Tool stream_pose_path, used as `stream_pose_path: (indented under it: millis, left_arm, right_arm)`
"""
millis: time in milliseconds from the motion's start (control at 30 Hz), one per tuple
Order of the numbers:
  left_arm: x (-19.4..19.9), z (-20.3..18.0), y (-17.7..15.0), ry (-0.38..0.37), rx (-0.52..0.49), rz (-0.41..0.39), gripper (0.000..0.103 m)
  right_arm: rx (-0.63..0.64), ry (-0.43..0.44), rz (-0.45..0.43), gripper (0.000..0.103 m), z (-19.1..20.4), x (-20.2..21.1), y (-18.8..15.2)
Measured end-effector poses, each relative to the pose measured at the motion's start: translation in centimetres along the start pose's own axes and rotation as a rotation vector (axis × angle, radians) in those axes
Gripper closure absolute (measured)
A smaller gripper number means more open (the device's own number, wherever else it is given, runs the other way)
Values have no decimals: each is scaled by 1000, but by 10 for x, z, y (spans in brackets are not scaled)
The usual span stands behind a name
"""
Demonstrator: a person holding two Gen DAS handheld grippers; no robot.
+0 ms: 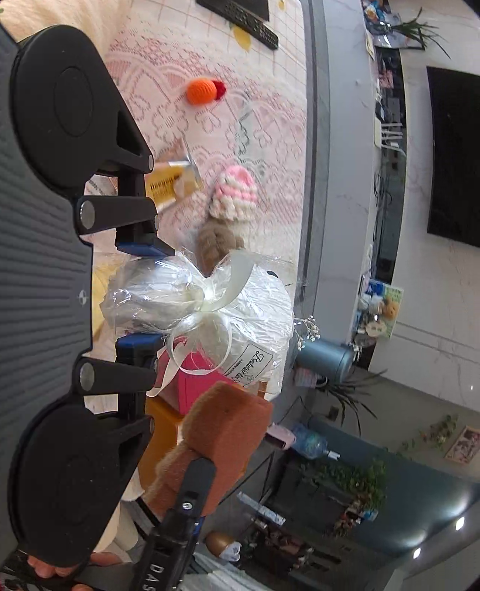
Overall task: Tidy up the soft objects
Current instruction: 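Carry gift bag with left tool while right tool carries sponge to orange box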
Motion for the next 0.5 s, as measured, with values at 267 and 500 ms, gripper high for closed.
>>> stream_pose_path:
  millis: [267, 500]
  left_arm:
    - [-16, -42, 17, -96, -52, -2, 58]
    - [-47, -79, 35, -173, -94, 19, 58]
  right_arm:
    - [43, -90, -13, 27, -40, 17, 32]
    - [53, -171, 2, 27, -74, 16, 49]
Point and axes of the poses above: each gripper's, at about its wrist camera, not at the fingertips, and x roughly against the way its jaws point, z to its left, y to its top, the point moved 3 cm from there along -x, roughly the way its jaws point, and after that the axes turned 7 degrees about x, right-handed, at the moved point
